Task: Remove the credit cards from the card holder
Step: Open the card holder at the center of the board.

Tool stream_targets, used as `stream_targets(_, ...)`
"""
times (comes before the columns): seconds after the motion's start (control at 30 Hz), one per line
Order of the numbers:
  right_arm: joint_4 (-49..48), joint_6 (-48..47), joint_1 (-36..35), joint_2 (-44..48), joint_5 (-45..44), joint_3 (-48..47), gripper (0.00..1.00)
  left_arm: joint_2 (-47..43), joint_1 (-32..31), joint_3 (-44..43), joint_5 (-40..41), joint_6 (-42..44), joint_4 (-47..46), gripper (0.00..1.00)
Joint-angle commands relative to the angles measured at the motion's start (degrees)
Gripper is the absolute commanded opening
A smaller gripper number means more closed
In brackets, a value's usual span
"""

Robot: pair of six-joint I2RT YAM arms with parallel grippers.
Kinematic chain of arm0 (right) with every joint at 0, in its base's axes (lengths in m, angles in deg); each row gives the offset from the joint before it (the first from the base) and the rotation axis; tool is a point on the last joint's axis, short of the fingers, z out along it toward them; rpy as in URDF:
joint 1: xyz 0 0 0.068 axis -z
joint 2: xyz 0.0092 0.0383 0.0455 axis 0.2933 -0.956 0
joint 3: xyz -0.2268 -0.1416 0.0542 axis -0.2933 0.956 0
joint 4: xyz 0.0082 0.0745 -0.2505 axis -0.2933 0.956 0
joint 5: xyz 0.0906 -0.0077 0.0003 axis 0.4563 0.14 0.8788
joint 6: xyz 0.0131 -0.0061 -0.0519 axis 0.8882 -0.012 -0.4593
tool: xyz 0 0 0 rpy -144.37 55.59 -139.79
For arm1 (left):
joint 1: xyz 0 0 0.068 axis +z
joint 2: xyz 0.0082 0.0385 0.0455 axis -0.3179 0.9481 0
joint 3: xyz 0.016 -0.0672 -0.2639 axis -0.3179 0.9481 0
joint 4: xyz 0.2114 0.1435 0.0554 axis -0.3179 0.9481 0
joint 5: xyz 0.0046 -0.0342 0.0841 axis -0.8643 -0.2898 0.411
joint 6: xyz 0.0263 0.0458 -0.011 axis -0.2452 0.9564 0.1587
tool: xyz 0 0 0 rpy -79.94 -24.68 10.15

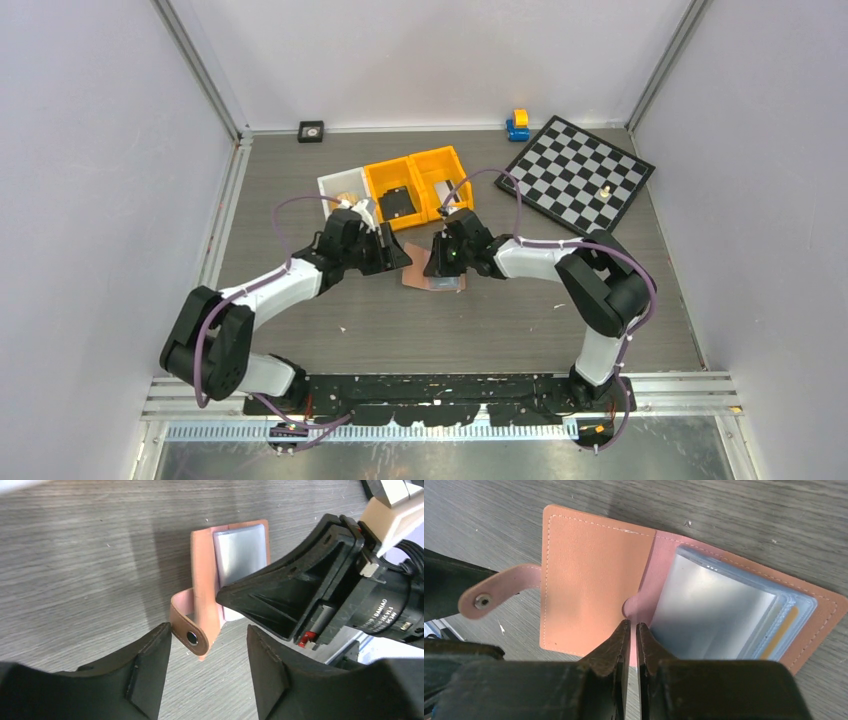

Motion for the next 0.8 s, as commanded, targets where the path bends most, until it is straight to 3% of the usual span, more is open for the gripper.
stream_targets(0.0,-2.47,-0.86,-0.38,-0.37,1.93,-2.49,0.14,0.93,0.35,-0.58,-3.92,-0.79,-4.83,0.6)
stream_targets(0.17,-2.81,-0.31,-0.44,-1.25,2.78,-2.65,0.13,7.09,0.46,-3.53,-5.87,-1.37,-3.56,0.61)
stream_targets(0.3,-2.97,-0.27,-0.4,0.08,1.47,-1.59,0.12,10.82,0.91,-6.05,-5.66,-1.52,-0.38,0.54)
stream_targets(0.47,-2.84,-0.12,-0.44,0.94,0.14,-0.68,0.12,6.95,1.95,-5.26,-4.27,-0.85,0.38,0.56)
stream_targets(0.6,-3.29,0.06,-0.37,2.59,-1.23,0.64,0.12,0.98,1.96,-4.21,0.6,0.99,3.94,0.64)
stream_targets(0.67,-3.6,0.02,-0.37,4.43,-3.39,2.04,0.12,-1.5,1.96,-3.92,2.95,1.75,5.26,0.8)
stream_targets(0.77,-4.63,0.3,-0.34,7.74,-7.34,5.03,0.12,-5.48,1.96,-2.86,7.17,2.32,6.9,0.95)
